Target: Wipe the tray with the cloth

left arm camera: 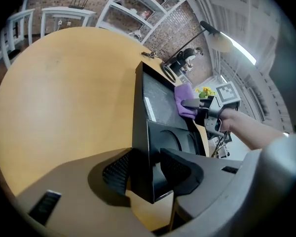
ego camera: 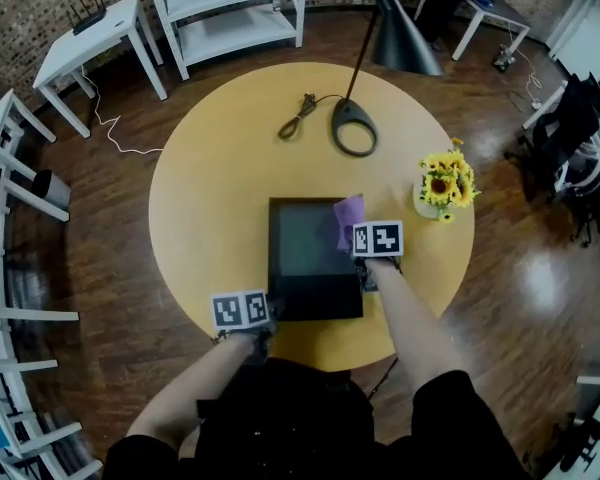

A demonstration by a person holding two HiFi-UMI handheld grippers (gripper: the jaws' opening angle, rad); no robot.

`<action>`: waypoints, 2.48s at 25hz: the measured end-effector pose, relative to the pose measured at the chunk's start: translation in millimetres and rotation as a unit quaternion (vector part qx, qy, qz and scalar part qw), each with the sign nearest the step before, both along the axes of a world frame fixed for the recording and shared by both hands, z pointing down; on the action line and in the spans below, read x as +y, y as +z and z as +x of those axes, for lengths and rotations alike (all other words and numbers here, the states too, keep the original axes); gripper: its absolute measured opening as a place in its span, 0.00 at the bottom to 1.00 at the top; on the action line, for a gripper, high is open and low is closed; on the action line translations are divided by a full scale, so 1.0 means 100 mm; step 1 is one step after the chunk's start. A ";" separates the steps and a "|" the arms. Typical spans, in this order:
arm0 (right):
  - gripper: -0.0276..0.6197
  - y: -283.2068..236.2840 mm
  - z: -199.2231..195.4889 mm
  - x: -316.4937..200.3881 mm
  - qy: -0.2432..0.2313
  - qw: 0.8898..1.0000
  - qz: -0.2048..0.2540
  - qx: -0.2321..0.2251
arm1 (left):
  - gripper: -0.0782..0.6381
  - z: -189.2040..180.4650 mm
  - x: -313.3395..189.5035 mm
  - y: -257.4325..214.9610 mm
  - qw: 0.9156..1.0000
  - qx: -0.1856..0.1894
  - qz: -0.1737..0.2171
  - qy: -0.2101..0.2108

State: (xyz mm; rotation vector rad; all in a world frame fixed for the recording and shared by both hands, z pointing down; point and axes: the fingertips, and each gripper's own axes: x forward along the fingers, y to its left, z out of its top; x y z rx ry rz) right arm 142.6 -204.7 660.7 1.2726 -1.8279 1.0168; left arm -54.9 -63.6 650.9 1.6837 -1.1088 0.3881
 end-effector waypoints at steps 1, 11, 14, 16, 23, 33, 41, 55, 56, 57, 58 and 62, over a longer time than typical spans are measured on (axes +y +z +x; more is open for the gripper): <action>0.25 0.00 0.00 0.10 -0.006 1.000 -0.006 -0.005 | 0.35 -0.01 0.00 0.00 1.000 0.000 0.003 -0.005; 0.24 -0.08 0.08 0.99 0.046 0.989 -0.023 -0.136 | 0.35 -0.01 0.02 0.01 1.000 0.001 -0.003 0.005; 0.24 -0.17 0.13 1.18 0.063 0.982 -0.012 -0.177 | 0.35 0.01 0.00 0.00 1.000 0.000 -0.005 -0.005; 0.24 -0.19 0.13 1.32 0.061 0.982 -0.006 -0.181 | 0.35 0.02 -0.01 -0.01 1.000 -0.004 0.001 -0.007; 0.24 -0.19 0.10 1.82 0.036 0.984 0.000 -0.175 | 0.35 0.02 0.00 -0.01 1.000 -0.002 0.006 -0.012; 0.23 -0.06 0.27 1.57 0.017 0.993 0.017 -0.112 | 0.33 0.19 0.03 0.04 0.999 -0.008 -0.006 -0.041; 0.22 -0.28 0.35 1.33 -0.068 0.995 0.007 -0.078 | 0.32 0.27 0.07 0.06 0.998 0.029 0.006 -0.055; 0.22 -0.34 -1.37 0.23 -0.139 0.988 -0.005 -0.070 | 0.25 0.11 -0.05 -0.24 0.997 0.063 0.033 -0.023; 0.22 -0.26 -1.41 0.19 -0.136 0.989 -0.012 -0.061 | 0.25 0.10 -0.05 -0.23 0.997 0.064 0.033 -0.021; 0.22 -0.19 -1.45 0.15 -0.133 0.990 -0.016 -0.053 | 0.25 0.08 -0.04 -0.22 0.997 0.065 0.032 -0.022; 0.22 -0.14 -1.49 0.11 -0.131 0.990 -0.018 -0.043 | 0.25 0.04 -0.04 -0.21 0.997 0.067 0.029 -0.026; 0.25 0.04 -1.60 0.05 -0.127 0.992 -0.023 -0.003 | 0.25 -0.05 0.01 -0.17 0.996 0.078 0.018 -0.029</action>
